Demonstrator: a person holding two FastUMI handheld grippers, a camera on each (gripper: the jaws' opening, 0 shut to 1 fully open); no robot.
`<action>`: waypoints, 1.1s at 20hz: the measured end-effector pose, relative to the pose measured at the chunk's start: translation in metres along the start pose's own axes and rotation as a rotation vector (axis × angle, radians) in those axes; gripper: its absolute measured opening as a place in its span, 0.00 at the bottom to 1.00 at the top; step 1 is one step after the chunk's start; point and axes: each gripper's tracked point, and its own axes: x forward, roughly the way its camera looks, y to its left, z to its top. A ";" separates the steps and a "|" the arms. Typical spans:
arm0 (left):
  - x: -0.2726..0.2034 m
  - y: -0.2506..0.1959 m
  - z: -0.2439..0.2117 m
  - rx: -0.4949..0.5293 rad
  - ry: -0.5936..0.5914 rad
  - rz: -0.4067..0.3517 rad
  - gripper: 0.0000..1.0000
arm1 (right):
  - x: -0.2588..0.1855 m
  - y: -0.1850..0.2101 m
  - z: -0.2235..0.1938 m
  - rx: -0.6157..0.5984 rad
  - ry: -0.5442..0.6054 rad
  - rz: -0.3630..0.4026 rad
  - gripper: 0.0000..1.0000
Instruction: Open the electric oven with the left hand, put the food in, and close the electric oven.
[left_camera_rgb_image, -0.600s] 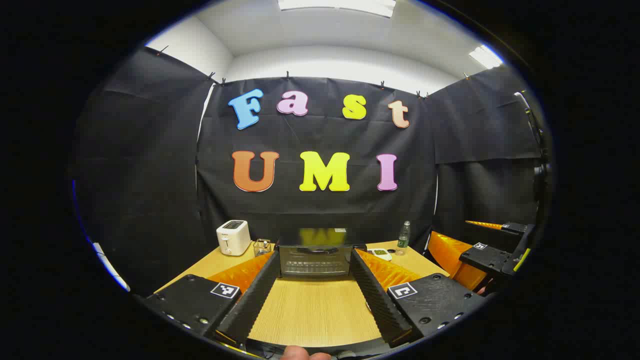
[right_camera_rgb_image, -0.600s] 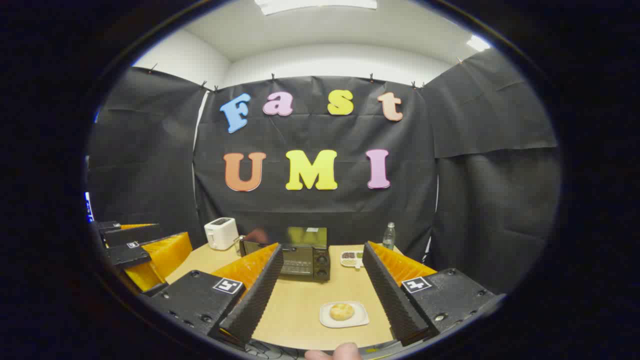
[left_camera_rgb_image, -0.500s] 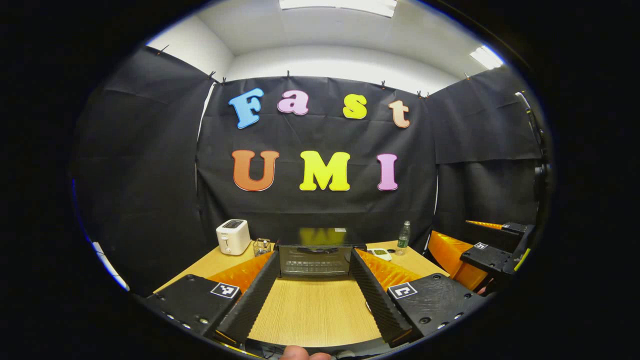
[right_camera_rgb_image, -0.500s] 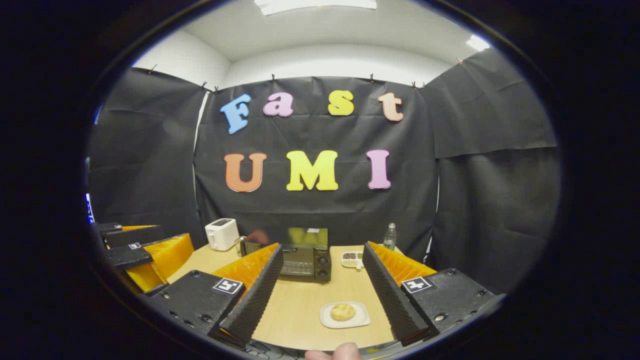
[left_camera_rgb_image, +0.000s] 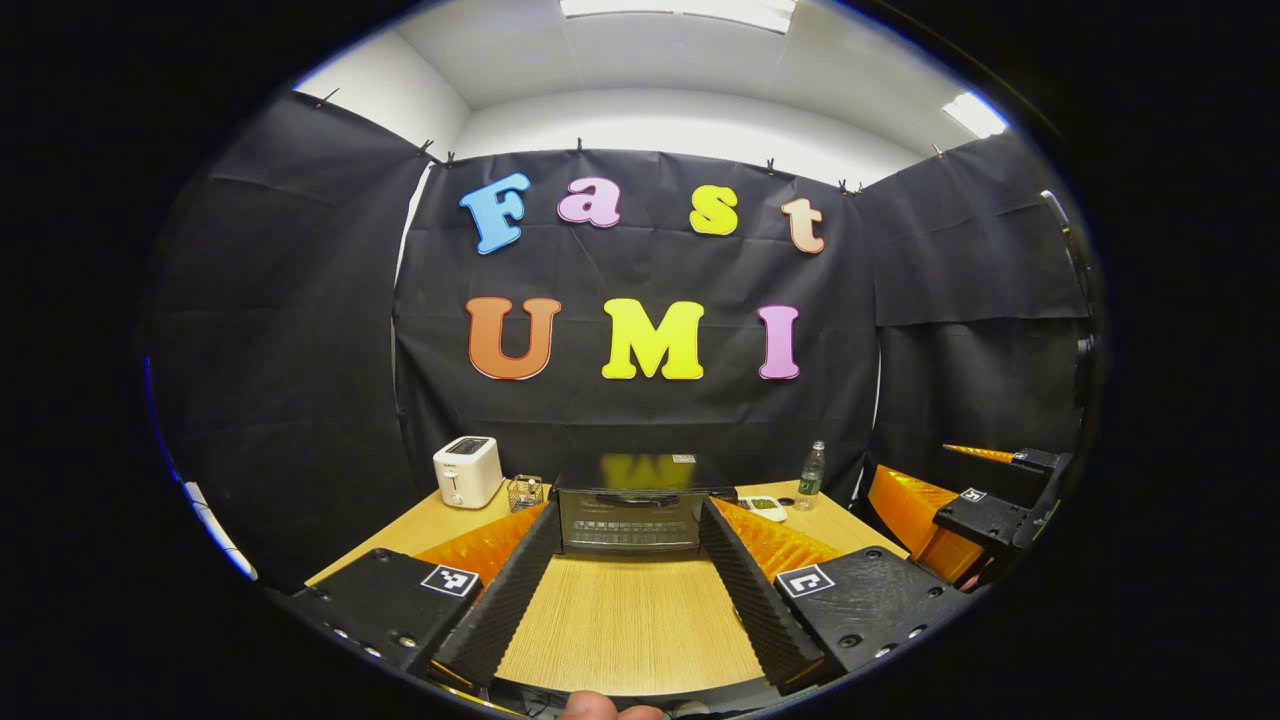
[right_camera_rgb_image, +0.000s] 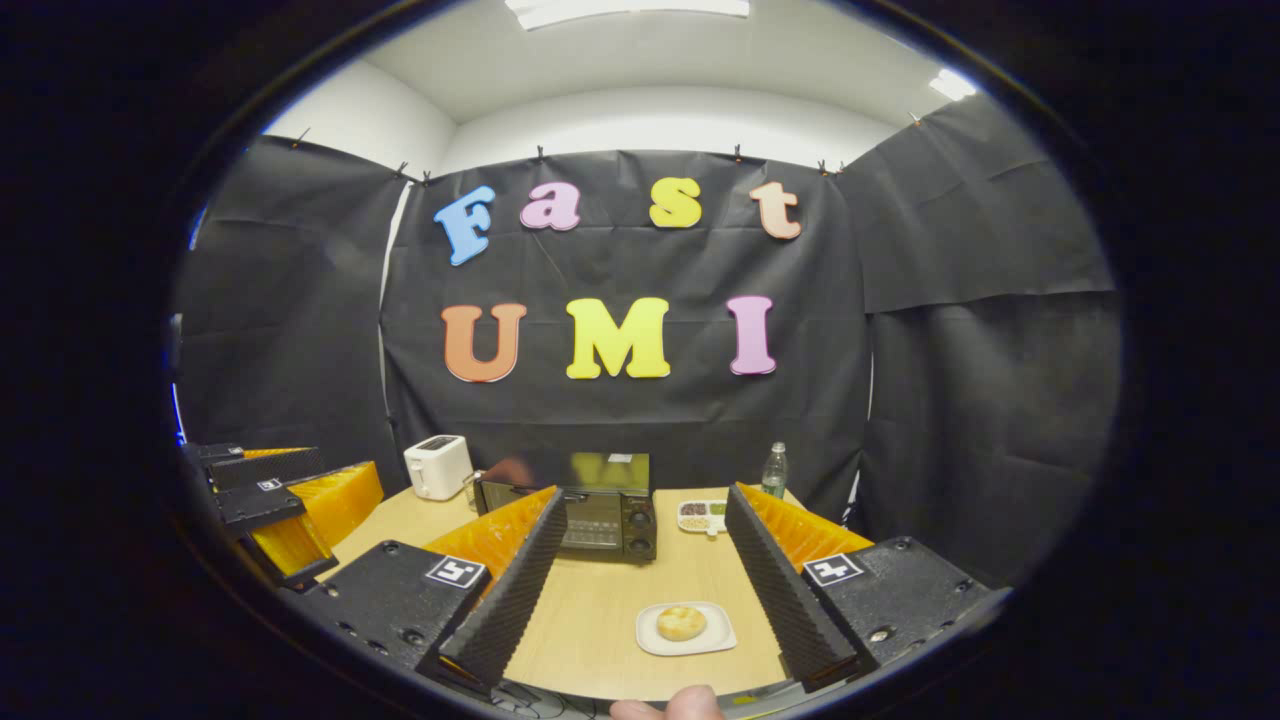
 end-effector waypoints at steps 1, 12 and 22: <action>0.000 -0.002 -0.002 0.000 0.003 -0.002 0.93 | 0.001 -0.001 -0.001 0.003 0.004 -0.001 0.99; 0.010 -0.011 -0.007 0.005 0.020 0.002 0.93 | 0.012 -0.015 -0.010 0.007 0.029 -0.005 0.98; 0.084 -0.014 -0.023 -0.004 0.120 -0.004 0.92 | 0.060 -0.050 -0.014 0.029 0.071 -0.028 0.98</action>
